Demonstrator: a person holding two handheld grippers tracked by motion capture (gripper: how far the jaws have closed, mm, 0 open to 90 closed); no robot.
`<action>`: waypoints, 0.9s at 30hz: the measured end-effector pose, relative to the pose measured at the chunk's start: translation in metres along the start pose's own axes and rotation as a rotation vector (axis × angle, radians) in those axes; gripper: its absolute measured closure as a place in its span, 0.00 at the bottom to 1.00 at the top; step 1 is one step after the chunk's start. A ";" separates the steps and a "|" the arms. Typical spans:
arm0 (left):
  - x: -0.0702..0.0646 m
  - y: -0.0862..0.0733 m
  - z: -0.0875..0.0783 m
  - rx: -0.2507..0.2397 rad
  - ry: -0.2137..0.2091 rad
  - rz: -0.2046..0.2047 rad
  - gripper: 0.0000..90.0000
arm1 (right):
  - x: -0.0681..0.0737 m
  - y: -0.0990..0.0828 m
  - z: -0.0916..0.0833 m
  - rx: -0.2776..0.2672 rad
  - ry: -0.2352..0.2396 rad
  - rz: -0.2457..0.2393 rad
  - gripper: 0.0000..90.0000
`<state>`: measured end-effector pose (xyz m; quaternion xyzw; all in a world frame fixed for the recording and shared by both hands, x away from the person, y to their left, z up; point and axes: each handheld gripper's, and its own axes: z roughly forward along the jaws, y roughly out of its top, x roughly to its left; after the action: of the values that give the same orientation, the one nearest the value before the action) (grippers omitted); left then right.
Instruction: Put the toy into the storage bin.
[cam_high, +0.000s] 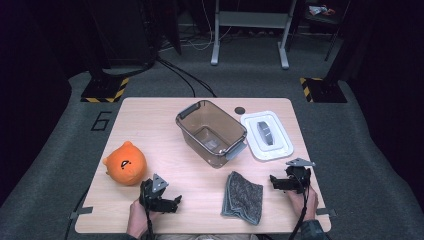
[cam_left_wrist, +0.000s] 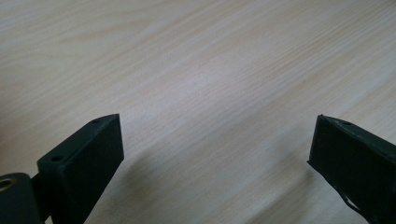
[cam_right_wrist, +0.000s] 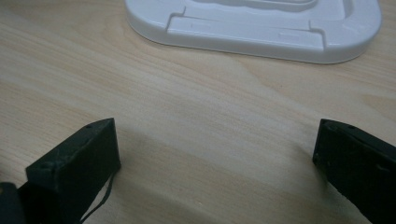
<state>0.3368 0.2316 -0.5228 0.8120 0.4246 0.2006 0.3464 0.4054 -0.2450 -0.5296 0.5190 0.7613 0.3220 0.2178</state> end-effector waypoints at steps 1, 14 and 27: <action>0.001 0.002 -0.003 -0.010 -0.001 0.006 0.04 | 0.000 0.000 0.000 0.001 0.000 0.001 0.00; 0.019 0.030 -0.055 -0.120 0.052 0.019 0.07 | 0.000 0.000 0.000 0.002 -0.001 -0.002 0.00; 0.067 0.040 -0.087 -0.178 0.174 -0.045 0.06 | 0.000 0.000 0.000 0.002 -0.001 -0.003 0.00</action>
<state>0.3424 0.3058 -0.4318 0.7479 0.4516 0.2996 0.3832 0.4059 -0.2451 -0.5295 0.5183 0.7623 0.3207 0.2178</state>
